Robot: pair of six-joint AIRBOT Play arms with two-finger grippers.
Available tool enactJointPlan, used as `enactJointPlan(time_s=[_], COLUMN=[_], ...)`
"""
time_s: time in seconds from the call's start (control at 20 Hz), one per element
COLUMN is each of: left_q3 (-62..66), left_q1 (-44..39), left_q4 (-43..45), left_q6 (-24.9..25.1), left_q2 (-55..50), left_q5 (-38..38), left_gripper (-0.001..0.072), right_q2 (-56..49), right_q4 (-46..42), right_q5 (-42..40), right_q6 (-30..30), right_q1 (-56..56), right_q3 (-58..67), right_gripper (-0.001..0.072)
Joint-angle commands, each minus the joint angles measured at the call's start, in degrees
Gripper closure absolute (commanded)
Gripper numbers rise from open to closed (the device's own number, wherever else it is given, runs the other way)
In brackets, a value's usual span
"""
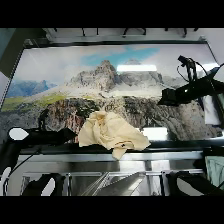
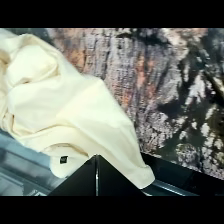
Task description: Fold the shirts.
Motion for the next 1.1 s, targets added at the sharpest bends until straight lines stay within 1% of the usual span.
enactJointPlan(time_s=[0.0,0.05,0.15,0.4,0.5,0.65,0.7,0.75,0.8,0.9,1.05], left_q3=[-1.5,-0.9,0.9,6.0,8.2,11.6,12.2,12.8,13.1,13.1,13.1], left_q1=[13.3,13.1,9.8,-2.1,-6.0,-9.9,-10.9,-11.7,-12.3,-12.7,-11.5], left_q4=[-8.6,-8.7,-9.1,-9.1,-9.1,-9.4,-9.6,-9.5,-9.2,-8.0,-2.3], left_q6=[13.4,15.1,18.2,18.6,18.8,18.7,18.7,18.8,19.0,19.0,15.5], left_q2=[-9.7,-13.2,-19.8,-31.6,-35.6,-39.2,-39.6,-39.4,-38.6,-34.9,-25.3], left_q5=[-0.7,-0.7,-0.2,6.9,7.8,7.4,7.0,6.5,5.8,5.2,2.7], left_gripper=[0.0167,0.0167,0.0167,0.0167,0.0167,0.0169,0.0209,0.0499,0.0693,0.0693,0.0693], right_q2=[0.0,0.0,0.0,0.2,0.9,2.7,3.4,4.0,4.4,4.7,5.3], right_q4=[1.0,1.0,1.0,1.0,1.3,1.2,1.2,1.2,1.1,-0.4,-5.0], right_q5=[0.2,0.2,0.2,0.3,0.2,0.2,0.2,0.2,0.3,1.3,3.0], right_q6=[-0.2,-0.2,0.5,2.4,2.6,2.6,2.6,2.6,2.4,0.8,0.8], right_q1=[2.7,3.2,3.6,3.6,3.6,3.6,3.6,3.6,3.6,3.6,3.6], right_q3=[-0.4,-0.4,-0.4,-0.4,-0.4,-0.4,-0.4,-0.4,-0.4,-0.4,-3.5], right_gripper=[0.0688,0.0687,0.0688,0.0687,0.0687,0.0687,0.0687,0.0687,0.0687,0.0687,0.0665])
